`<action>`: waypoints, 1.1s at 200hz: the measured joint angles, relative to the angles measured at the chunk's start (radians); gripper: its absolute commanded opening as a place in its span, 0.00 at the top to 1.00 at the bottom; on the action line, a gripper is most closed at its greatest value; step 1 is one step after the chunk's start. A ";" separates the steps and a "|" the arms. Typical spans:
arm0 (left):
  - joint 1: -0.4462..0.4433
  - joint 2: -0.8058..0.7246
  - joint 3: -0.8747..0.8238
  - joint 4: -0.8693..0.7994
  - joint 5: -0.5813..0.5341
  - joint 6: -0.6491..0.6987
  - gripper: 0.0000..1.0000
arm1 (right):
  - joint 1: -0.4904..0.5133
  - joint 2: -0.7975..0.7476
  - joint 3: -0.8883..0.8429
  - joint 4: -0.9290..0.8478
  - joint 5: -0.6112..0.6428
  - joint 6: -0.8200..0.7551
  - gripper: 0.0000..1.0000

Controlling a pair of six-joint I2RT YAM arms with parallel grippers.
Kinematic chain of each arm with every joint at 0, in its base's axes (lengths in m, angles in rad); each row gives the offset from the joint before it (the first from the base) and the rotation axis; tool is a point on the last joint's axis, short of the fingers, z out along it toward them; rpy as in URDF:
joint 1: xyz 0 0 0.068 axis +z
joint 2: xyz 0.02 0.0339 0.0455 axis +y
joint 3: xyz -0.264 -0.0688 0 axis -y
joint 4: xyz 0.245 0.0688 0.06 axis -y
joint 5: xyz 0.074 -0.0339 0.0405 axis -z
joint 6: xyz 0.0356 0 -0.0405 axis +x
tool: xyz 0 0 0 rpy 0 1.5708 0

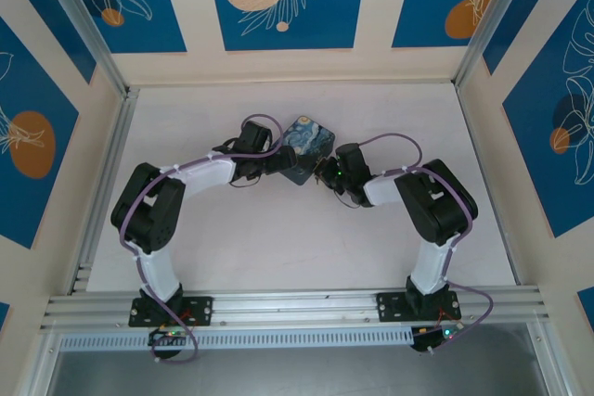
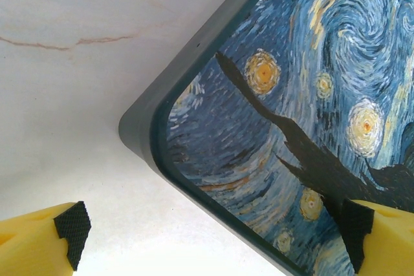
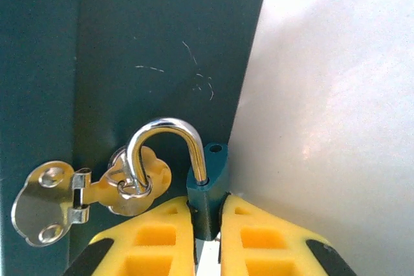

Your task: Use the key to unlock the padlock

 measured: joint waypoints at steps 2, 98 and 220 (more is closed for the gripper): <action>0.000 0.000 0.000 0.000 0.000 0.000 0.01 | 0.000 0.000 0.000 0.000 0.000 -0.001 0.93; 0.000 0.008 0.001 0.017 0.004 -0.011 0.03 | 0.006 -0.009 0.088 -0.161 0.048 0.022 1.00; 0.000 0.016 0.003 0.036 0.011 -0.023 0.04 | -0.050 0.006 0.332 -0.483 0.199 0.112 1.00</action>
